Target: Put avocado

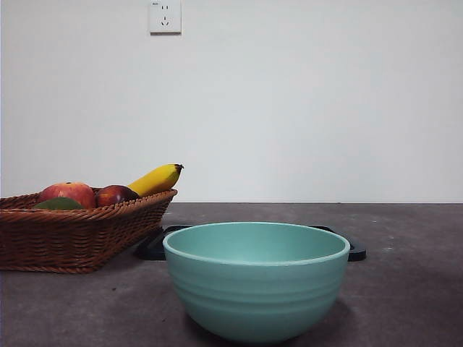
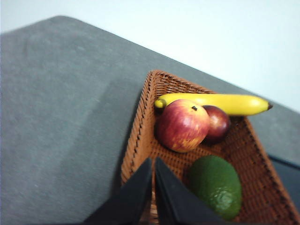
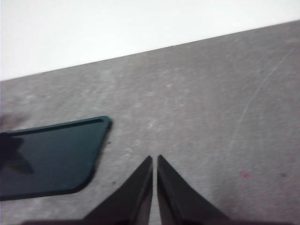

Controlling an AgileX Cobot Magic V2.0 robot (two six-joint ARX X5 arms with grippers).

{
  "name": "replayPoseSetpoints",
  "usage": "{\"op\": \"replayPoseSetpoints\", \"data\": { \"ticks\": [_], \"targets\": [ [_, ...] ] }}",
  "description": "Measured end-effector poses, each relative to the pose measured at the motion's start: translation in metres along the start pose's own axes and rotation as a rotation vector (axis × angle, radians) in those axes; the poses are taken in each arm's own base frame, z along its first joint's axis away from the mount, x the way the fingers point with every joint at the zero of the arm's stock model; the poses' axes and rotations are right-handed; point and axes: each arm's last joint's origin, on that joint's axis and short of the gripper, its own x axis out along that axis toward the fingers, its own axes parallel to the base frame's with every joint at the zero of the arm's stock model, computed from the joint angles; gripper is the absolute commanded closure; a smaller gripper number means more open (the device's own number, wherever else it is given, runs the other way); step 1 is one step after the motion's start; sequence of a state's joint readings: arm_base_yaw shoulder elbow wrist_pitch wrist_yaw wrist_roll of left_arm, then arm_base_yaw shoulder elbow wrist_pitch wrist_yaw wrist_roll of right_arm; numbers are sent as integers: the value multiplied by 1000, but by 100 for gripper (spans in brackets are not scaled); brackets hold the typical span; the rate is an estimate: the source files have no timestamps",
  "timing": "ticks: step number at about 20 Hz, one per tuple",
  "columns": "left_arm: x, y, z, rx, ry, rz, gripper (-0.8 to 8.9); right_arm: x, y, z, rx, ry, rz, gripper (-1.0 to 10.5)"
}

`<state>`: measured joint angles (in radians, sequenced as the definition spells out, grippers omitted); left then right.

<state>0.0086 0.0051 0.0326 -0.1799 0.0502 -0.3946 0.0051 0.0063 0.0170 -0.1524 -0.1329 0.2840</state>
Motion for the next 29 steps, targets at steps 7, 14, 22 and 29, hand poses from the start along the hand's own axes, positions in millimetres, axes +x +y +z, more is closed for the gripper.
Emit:
{"op": "replayPoseSetpoints", "data": {
  "ticks": [7, 14, 22, 29],
  "targets": [
    [-6, -5, 10, -67, 41, -15, 804, -13, 11, 31, 60, -44, 37, 940],
    [-16, -21, 43, -81, 96, -51, 804, -30, 28, 76, 53, -10, 63, 940],
    [-20, -41, 80, -21, 312, -115, 804, -28, 46, 120, -41, 262, 185, 940],
    [-18, -59, 106, 65, 547, -259, 804, -16, 66, 149, -116, 480, 383, 940]
  ]
}}
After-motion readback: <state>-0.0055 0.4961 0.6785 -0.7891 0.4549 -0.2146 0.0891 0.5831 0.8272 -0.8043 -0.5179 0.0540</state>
